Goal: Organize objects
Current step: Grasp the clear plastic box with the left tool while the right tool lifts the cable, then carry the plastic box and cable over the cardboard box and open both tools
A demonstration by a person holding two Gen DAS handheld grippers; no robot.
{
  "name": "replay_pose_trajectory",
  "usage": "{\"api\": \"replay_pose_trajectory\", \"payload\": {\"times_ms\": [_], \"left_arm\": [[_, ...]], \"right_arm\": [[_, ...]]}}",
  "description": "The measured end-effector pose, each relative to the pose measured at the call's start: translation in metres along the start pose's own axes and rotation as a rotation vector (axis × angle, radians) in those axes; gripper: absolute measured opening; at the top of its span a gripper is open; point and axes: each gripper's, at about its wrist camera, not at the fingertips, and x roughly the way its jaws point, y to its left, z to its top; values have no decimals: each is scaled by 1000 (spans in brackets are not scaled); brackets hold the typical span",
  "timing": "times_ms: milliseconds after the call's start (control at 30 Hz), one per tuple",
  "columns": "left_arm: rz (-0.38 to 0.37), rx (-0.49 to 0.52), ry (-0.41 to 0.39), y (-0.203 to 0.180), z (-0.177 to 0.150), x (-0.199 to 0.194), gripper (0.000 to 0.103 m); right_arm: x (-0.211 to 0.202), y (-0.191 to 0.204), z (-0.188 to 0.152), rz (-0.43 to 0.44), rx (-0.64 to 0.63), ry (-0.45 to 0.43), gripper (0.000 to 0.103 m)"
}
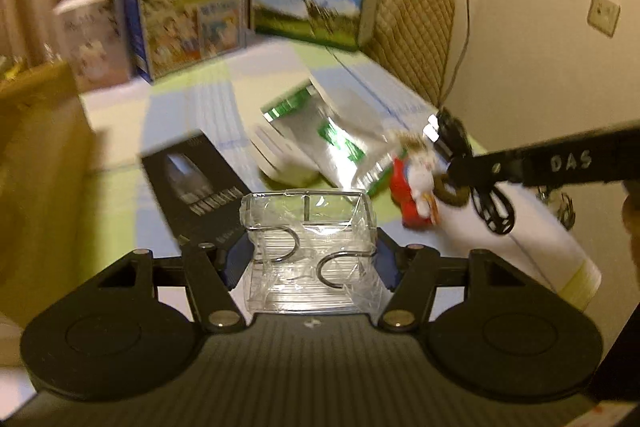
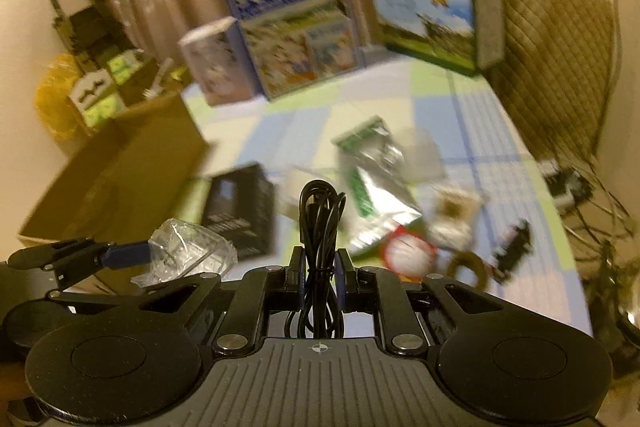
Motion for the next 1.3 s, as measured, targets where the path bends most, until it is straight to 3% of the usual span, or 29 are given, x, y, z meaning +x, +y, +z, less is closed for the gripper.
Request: {"api": "replay_pose_trajectory", "payload": {"times_ms": [400,667,933,1167,1233,1267,1300], "left_arm": [[195,-60,-109,107,38,-104,58],[314,-101,-104,189,35,-139,58],[342,-141,-61,237,18,-133,58],[337,-176,-47,257,6,-120,60],[342,-180,-54,261,5,-116,71],[354,-185,-59,263,5,-115,81],[364,-187,-67,265,5,-116,82]], "right_arm": [[22,133,47,282,-93,-66,11],[69,206,64,365,-169,-31,11],[127,229,60,404,-154,57,11],[148,236,56,413,-133,74,11],[154,237,57,426,-116,60,14],[154,236,57,427,-104,51,22],[154,235,57,422,-93,36,30]]}}
